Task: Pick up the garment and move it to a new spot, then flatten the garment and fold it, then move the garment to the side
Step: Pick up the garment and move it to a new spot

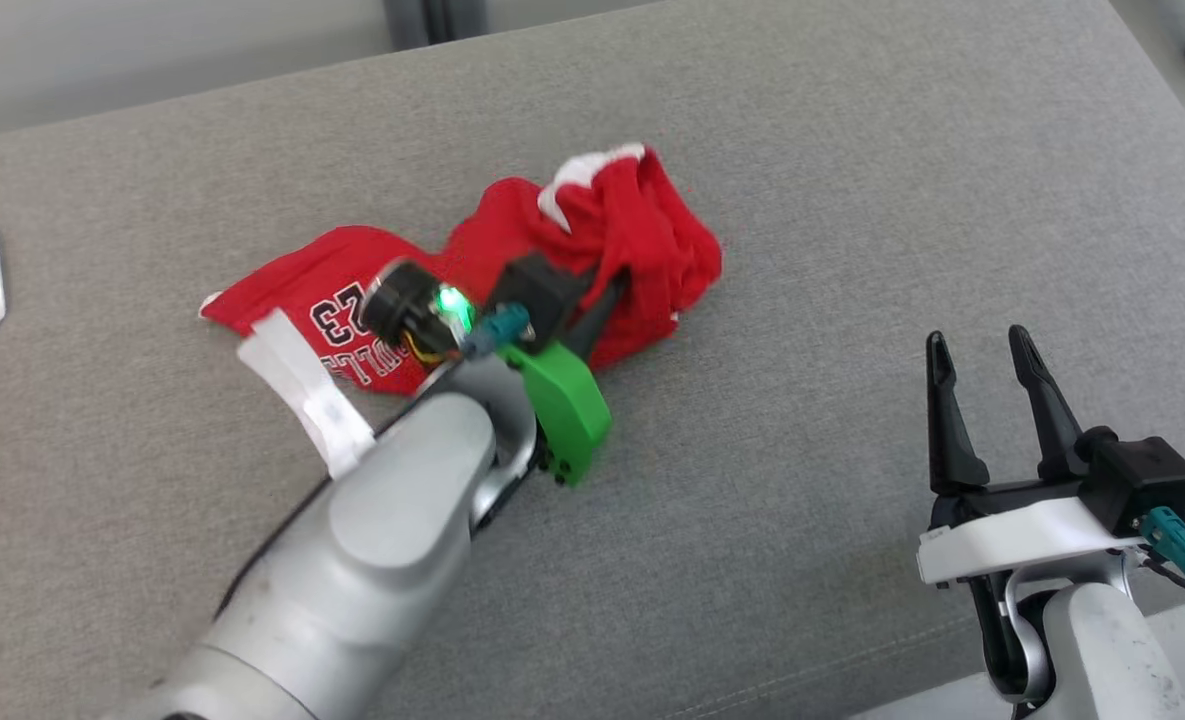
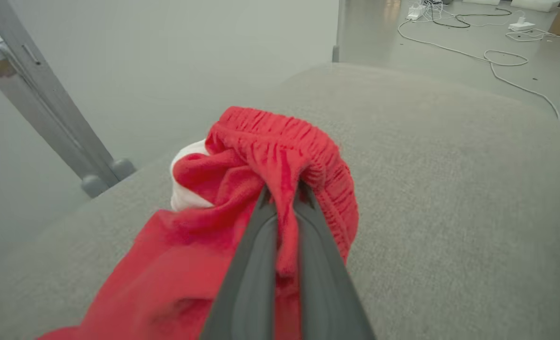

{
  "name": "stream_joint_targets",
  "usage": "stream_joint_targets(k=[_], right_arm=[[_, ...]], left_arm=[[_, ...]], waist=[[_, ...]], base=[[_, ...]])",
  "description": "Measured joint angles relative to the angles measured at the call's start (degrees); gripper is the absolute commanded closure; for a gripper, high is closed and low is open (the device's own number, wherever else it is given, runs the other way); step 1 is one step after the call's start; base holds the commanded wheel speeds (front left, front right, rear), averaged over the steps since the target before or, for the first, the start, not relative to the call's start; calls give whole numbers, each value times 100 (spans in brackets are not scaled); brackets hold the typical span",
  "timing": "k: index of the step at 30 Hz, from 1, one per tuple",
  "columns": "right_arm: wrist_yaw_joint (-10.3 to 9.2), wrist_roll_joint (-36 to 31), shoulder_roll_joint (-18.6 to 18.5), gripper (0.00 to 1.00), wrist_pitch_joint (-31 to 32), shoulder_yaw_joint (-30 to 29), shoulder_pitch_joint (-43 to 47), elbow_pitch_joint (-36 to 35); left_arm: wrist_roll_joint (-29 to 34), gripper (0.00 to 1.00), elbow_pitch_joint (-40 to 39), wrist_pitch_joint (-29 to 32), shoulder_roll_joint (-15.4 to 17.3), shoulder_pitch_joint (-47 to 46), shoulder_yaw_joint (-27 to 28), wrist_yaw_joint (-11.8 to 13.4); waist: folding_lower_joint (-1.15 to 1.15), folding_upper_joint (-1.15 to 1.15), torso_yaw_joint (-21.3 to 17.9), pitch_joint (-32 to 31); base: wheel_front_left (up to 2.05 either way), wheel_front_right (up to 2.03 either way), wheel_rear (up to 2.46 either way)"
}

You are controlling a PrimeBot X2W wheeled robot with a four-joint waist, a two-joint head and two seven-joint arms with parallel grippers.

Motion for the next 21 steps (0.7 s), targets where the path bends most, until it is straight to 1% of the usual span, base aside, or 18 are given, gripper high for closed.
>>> stream_joint_targets(k=[5, 8, 10, 11, 12, 13, 16, 21], right_arm=[[0, 54, 0, 0, 1, 112, -5, 25], [0, 69, 1, 0, 1, 145, -27, 32], [0, 67, 0, 0, 1, 154, -28, 51], [0, 58, 0, 0, 1, 157, -28, 56], [0, 47, 1, 0, 1, 164, -28, 57], [0, 32, 3, 0, 1, 170, -29, 66], [0, 3, 3, 0, 1, 167, -29, 79], [0, -81, 3, 0, 1, 140, 18, 112]], left_arm=[[-120, 100, 300, -197, -107, 498, -534, -19], [-283, 100, 187, -248, -105, 667, -854, -19], [-411, 100, 78, -274, -110, 744, -1033, 38], [-499, 68, 25, -298, -112, 776, -1113, 75], [-555, 21, -14, -307, -110, 792, -1215, 121], [-599, 0, -60, -318, -108, 805, -1293, 153], [-771, 0, -203, -392, -116, 812, -1407, 279], [-945, 0, -299, -498, -119, 736, -1344, 538]], waist=[[0, 0, -200, 153], [0, 0, -246, 202], [0, 0, -229, 201], [0, 0, -211, 192], [0, 0, -187, 181], [0, 0, -165, 166], [0, 0, -107, 108], [0, 0, -3, -47]], base=[[0, 0, 0], [0, 0, 0], [0, 0, 0], [0, 0, 0], [0, 0, 0], [0, 0, 0], [0, 0, 0], [0, 0, 0]])
